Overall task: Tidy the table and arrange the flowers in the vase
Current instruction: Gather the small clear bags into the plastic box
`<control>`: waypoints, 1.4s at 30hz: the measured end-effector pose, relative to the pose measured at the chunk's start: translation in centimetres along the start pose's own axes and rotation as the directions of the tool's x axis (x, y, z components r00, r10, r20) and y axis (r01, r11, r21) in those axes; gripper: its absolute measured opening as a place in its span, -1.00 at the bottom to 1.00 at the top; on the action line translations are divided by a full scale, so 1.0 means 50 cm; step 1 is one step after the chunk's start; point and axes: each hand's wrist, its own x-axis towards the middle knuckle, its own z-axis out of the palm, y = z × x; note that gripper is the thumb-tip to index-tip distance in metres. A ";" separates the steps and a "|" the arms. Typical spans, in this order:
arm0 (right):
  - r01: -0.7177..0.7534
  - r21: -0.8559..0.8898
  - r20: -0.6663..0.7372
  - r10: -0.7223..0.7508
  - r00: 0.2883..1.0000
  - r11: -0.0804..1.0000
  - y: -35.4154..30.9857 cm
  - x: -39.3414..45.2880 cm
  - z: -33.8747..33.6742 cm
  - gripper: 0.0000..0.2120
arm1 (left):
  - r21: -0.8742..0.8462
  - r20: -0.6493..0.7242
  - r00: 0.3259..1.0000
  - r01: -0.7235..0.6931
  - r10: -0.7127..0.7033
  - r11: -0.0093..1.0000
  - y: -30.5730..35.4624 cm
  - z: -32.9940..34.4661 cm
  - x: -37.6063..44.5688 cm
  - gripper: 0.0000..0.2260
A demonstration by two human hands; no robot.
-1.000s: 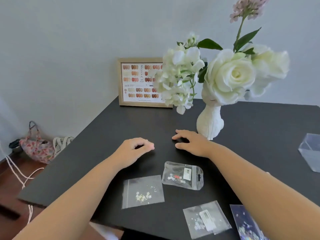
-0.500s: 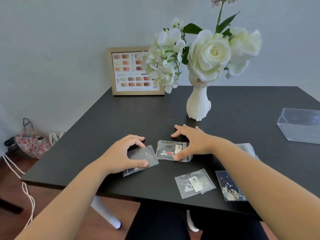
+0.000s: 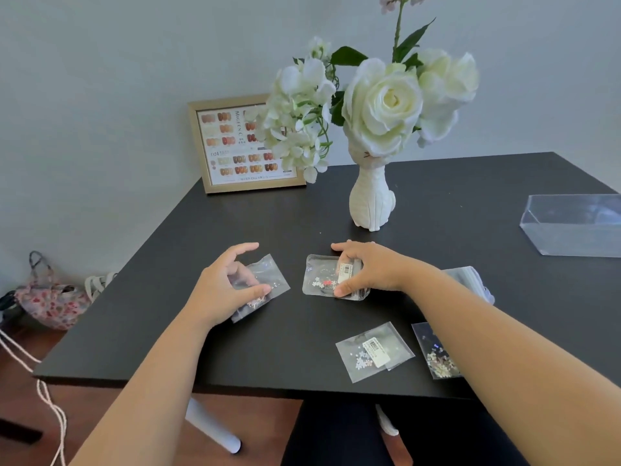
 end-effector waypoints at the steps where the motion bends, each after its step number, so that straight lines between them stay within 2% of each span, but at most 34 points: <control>1: 0.001 0.047 -0.015 0.000 1.000 0.999 0.000 -0.002 -0.001 -0.68 | -0.006 -0.008 1.000 0.015 -0.015 1.000 0.001 0.001 -0.001 -0.39; 3: -0.004 0.156 -0.048 0.012 0.999 0.988 -0.001 -0.004 -0.004 -0.80 | -0.039 -0.027 0.999 0.041 -0.042 0.998 0.007 0.002 0.001 -0.44; 5: -0.039 0.227 -0.051 0.052 0.997 0.973 -0.006 -0.015 -0.012 -0.82 | -0.087 -0.038 0.998 0.052 -0.056 0.995 0.019 0.008 0.002 -0.52; 7: -0.064 0.214 -0.075 0.082 0.994 0.975 -0.013 -0.035 -0.030 -0.82 | -0.105 -0.020 0.998 0.051 -0.053 0.993 0.036 0.023 0.003 -0.60; 11: -0.038 0.197 -0.197 0.078 0.977 0.980 -0.022 -0.100 -0.096 -0.84 | -0.197 0.118 0.993 0.020 0.004 0.980 0.092 0.087 0.015 -0.70; 14: -0.013 0.183 -0.337 0.075 0.939 0.983 -0.012 -0.164 -0.156 -0.80 | -0.172 0.216 0.974 -0.030 0.067 0.985 0.165 0.131 0.039 -0.69; 17: -0.034 0.098 -0.469 0.077 0.880 0.995 0.014 -0.236 -0.220 -0.76 | -0.146 0.268 0.951 -0.117 0.153 0.982 0.244 0.168 0.068 -0.69; 20: -0.118 0.029 -0.582 0.112 0.806 0.993 0.061 -0.303 -0.287 -0.75 | -0.152 0.300 0.924 -0.199 0.237 0.968 0.325 0.217 0.100 -0.74; 24: -0.225 0.041 -0.713 0.187 0.676 0.973 0.144 -0.376 -0.363 -0.72 | -0.190 0.352 0.863 -0.314 0.363 0.930 0.421 0.297 0.132 -0.67; 29: -0.248 0.125 -0.803 0.245 0.543 0.961 0.222 -0.446 -0.422 -0.72 | -0.111 0.345 0.810 -0.467 0.474 0.877 0.515 0.400 0.156 -0.52; 33: -0.274 0.134 -0.848 0.253 0.466 0.953 0.283 -0.478 -0.457 -0.73 | -0.104 0.308 0.787 -0.531 0.535 0.841 0.564 0.474 0.166 -0.57; 37: -0.356 0.127 -0.834 0.294 0.467 0.926 0.336 -0.484 -0.477 -0.68 | -0.040 0.255 0.776 -0.588 0.577 0.808 0.616 0.528 0.186 -0.78; 40: -0.406 0.136 -0.790 0.346 0.505 0.904 0.370 -0.485 -0.475 -0.66 | 0.014 0.265 0.744 -0.639 0.613 0.769 0.654 0.563 0.202 -0.85; 42: -0.464 0.117 -0.779 0.371 0.506 0.878 0.388 -0.483 -0.470 -0.69 | 0.050 0.277 0.730 -0.661 0.625 0.749 0.676 0.591 0.209 -0.86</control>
